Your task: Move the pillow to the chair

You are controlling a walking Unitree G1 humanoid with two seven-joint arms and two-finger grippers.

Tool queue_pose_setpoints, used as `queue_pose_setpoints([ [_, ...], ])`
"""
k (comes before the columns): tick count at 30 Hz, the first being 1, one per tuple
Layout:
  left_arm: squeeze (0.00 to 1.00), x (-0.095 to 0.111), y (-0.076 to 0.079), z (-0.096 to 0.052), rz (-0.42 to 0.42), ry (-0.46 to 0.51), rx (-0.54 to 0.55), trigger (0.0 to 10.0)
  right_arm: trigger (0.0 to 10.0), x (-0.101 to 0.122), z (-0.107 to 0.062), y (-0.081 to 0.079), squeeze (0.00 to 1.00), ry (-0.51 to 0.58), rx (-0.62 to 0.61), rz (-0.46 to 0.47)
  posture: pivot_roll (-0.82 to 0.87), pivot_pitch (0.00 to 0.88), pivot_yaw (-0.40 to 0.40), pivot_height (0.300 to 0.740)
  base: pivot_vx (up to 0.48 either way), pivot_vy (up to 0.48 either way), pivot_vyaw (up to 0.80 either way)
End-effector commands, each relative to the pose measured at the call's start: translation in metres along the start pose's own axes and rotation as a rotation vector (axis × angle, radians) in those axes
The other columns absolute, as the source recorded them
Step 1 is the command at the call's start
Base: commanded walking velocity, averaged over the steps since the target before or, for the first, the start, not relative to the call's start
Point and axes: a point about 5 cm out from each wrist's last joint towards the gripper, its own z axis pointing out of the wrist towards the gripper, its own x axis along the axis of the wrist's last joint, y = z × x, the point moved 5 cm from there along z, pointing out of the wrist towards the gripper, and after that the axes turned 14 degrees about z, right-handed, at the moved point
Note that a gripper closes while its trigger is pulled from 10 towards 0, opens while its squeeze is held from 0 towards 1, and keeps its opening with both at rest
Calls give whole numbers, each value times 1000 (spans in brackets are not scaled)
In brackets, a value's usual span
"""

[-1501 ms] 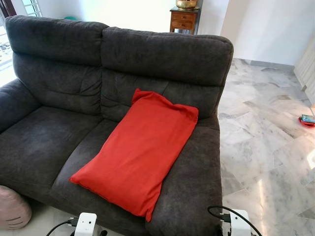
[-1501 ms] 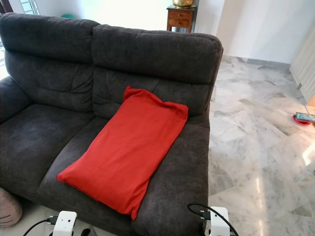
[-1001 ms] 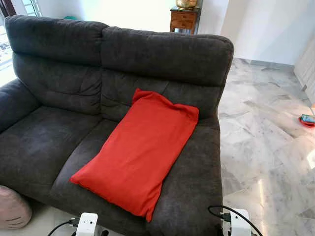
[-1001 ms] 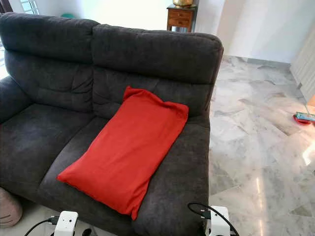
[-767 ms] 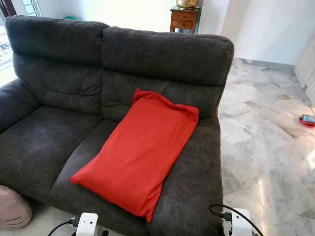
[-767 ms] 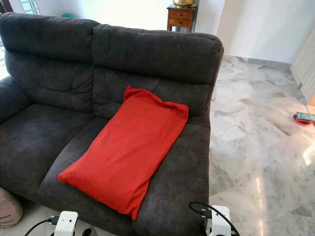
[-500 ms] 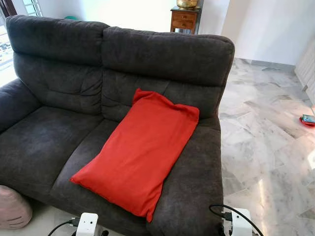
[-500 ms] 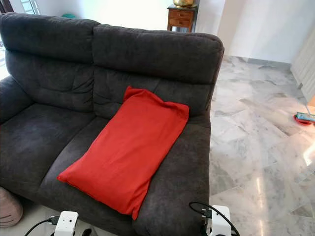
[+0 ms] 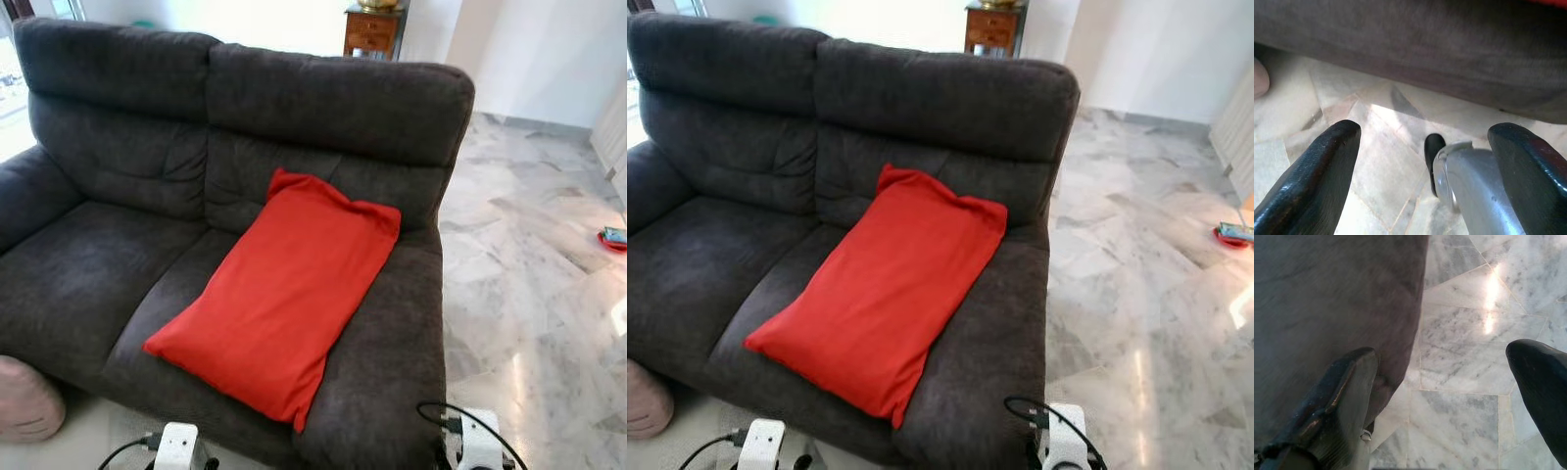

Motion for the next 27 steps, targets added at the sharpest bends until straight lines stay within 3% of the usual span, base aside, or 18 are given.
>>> queue_pose_setpoints([
  [1, 0, -2, 1, -1, 24, -3, -2, 10000, 10000, 4, 0, 2, 0, 19, -9, 13, 113, 0, -61, 740, -259, 0, 0],
  [10, 0, 0, 0, 0, 26, 6, 1, 10000, 10000, 5, 1, 0, 0, 21, -9, 17, 113, 0, -64, 740, -261, 0, 0],
  [15, 0, 2, 0, 0, 33, 4, 5, 10000, 10000, 6, 1, 0, 0, 23, -9, 16, 111, 0, -67, 740, 0, 0, 0],
  [19, 0, -2, -1, 0, 53, -16, -4, 10000, 10000, 5, 0, 11, 0, 21, -46, 103, 97, 0, -48, 740, 0, 0, 0],
  [27, 0, 2, -10, 3, 104, -31, -21, 10000, 10000, -5, -2, 17, 0, -8, -47, 99, 48, 0, -12, 740, 0, 0, 0],
])
